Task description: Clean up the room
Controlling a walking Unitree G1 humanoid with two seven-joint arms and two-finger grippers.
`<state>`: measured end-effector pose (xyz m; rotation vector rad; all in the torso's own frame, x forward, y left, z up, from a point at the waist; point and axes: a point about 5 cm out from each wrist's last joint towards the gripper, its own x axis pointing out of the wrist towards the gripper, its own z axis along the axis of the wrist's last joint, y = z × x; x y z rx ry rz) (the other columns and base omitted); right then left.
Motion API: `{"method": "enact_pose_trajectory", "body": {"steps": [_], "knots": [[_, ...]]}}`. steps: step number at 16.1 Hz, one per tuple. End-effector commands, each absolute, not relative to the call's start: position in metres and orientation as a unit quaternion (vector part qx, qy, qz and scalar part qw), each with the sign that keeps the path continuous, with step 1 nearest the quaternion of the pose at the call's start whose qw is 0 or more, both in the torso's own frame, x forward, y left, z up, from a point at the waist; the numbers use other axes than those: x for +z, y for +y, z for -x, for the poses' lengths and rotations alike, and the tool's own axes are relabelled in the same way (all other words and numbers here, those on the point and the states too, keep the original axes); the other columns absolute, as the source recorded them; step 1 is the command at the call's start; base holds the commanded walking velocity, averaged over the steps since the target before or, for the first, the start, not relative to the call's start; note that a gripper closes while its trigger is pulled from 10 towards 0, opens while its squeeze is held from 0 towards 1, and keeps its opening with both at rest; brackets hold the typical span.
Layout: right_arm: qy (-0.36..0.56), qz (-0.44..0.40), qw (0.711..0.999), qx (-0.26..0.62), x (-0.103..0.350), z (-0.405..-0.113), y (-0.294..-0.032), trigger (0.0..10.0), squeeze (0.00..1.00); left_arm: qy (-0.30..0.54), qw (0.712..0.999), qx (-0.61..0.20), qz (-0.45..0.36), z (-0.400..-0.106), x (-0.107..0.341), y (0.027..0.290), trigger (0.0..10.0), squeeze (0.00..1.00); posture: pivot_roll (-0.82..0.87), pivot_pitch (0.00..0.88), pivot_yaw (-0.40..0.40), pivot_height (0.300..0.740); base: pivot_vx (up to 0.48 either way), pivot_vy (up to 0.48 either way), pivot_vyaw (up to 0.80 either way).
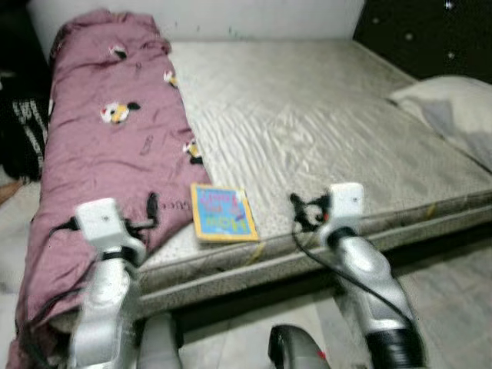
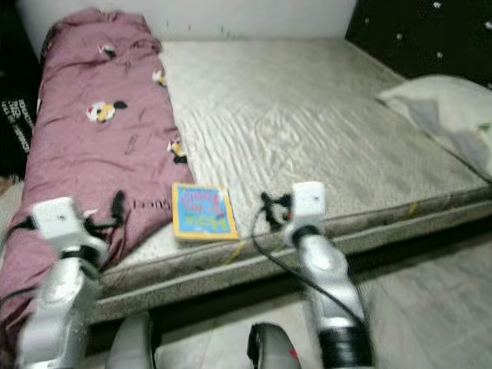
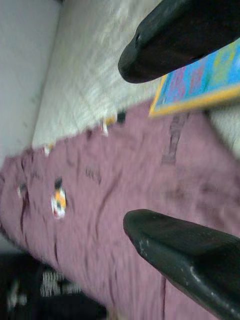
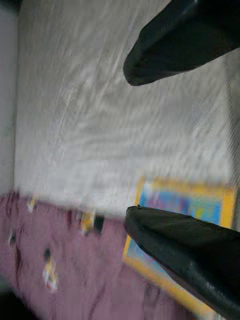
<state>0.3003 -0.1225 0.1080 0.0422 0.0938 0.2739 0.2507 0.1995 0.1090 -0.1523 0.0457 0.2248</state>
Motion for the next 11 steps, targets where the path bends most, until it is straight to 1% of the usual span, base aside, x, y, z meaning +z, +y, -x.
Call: {"method": "enact_pose_trajectory", "body": {"steps": [1, 2, 4, 7, 8, 10, 11], "knots": [[0.047, -0.012, 0.991, 0.124, 0.109, -0.3, -0.133, 10.0, 0.0, 0.025, 0.991, 0.101, 0.084, -0.254, 0.11, 0.191, 10.0, 0.0, -0.03, 0.017, -0.067, 0.592, 0.289, 0.0, 0.0], [0.047, -0.012, 0.991, 0.124, 0.109, -0.3, -0.133, 10.0, 0.0, 0.026, 0.991, 0.102, 0.086, -0.254, 0.109, 0.191, 10.0, 0.0, -0.03, 0.017, -0.067, 0.592, 0.0, 0.0, 0.0], [0.047, -0.012, 0.991, 0.124, 0.109, -0.299, -0.133, 10.0, 0.0, 0.047, 0.982, 0.138, 0.117, -0.256, 0.103, 0.196, 10.0, 0.0, -0.03, 0.024, -0.067, 0.592, 0.0, 0.0, 0.0], [0.049, -0.011, 0.991, 0.124, 0.11, -0.293, -0.136, 10.0, 0.0, 0.064, 0.978, 0.154, 0.122, -0.258, 0.098, 0.204, 10.0, 0.0, -0.03, 0.037, -0.07, 0.592, 0.0, 0.0, 0.0], [0.053, -0.013, 0.991, 0.124, 0.11, -0.29, -0.138, 10.0, 0.0, 0.077, 0.976, 0.163, 0.126, -0.259, 0.093, 0.207, 10.0, 0.0, -0.04, 0.054, -0.072, 0.587, 0.0, 0.0, 0.0], [0.061, -0.012, 0.991, 0.12, 0.111, -0.28, -0.145, 10.0, 0.0, 0.1, 0.969, 0.176, 0.139, -0.263, 0.083, 0.215, 10.0, 0.0, -0.06, 0.091, -0.072, 0.562, 0.0, 0.0, 0.0], [0.062, -0.013, 0.991, 0.119, 0.112, -0.279, -0.146, 10.0, 0.0, 0.103, 0.969, 0.176, 0.139, -0.263, 0.082, 0.215, 10.0, 0.0, -0.06, 0.091, -0.072, 0.557, 0.0, 0.0, 0.0]]}}
